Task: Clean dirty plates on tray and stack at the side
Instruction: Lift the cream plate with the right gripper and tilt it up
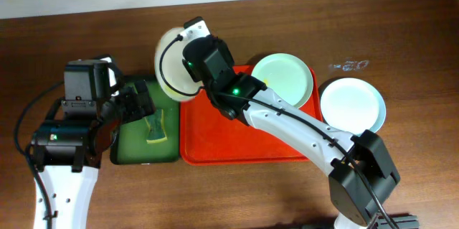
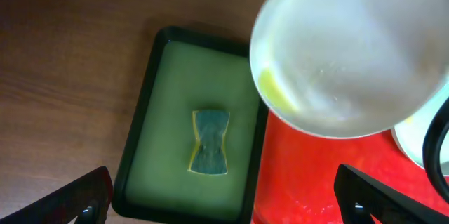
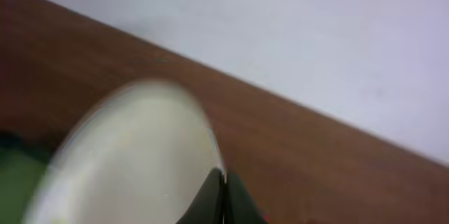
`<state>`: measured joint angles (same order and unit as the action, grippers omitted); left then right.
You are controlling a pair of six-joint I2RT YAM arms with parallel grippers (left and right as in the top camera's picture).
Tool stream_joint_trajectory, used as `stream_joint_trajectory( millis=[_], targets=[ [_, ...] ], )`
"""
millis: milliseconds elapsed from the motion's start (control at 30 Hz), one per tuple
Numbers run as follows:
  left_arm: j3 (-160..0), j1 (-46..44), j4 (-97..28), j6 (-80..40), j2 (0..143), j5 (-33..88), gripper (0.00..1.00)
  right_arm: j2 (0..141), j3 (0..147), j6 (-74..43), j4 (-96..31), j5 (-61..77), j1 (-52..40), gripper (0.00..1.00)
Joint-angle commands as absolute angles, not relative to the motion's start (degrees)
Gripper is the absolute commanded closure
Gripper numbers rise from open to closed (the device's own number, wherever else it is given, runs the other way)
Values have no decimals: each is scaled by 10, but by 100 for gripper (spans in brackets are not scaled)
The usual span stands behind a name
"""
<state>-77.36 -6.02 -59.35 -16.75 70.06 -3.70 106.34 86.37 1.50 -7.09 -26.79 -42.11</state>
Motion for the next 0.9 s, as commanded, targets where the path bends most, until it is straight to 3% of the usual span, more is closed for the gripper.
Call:
stream_joint_trajectory(
  millis=[0, 67, 100, 133, 200, 233, 333, 400, 500, 667, 733, 867],
  targets=[
    [-780, -57, -593, -171, 694, -43, 1, 1065, 873, 86, -48, -281, -435, 96],
    [-780, -57, -593, -171, 694, -43, 1, 1065, 873, 79, -69, -282, -446, 96],
    [-780, -57, -593, -171, 694, -43, 1, 1065, 873, 15, -93, -281, -444, 89],
    [-780, -57, -593, -171, 694, -43, 1, 1064, 874, -37, -126, -271, -437, 75],
    [-780, -57, -593, -171, 694, -43, 1, 1061, 879, -52, -176, -194, -416, 63],
    [-780, -57, -593, -171, 694, -43, 1, 1058, 905, -101, -260, -134, -392, 58],
    [-780, -57, -593, -171, 694, -43, 1, 1058, 954, -190, -467, 52, -303, 54],
    [-780, -57, -593, -171, 694, -43, 1, 1064, 928, -190, -560, 73, -246, 54],
    [-780, -57, -593, -171, 694, -43, 1, 1064, 873, -218, -545, 69, -237, 55],
    [-780, -57, -593, -171, 694, -43, 1, 1065, 727, -293, -346, 69, -237, 56],
    [-780, -57, -593, -171, 694, -43, 1, 1066, 684, -293, -272, 69, -241, 64],
    [-780, -57, -593, -171, 694, -43, 1, 1088, 674, -295, -208, 28, -275, 66]
  ],
)
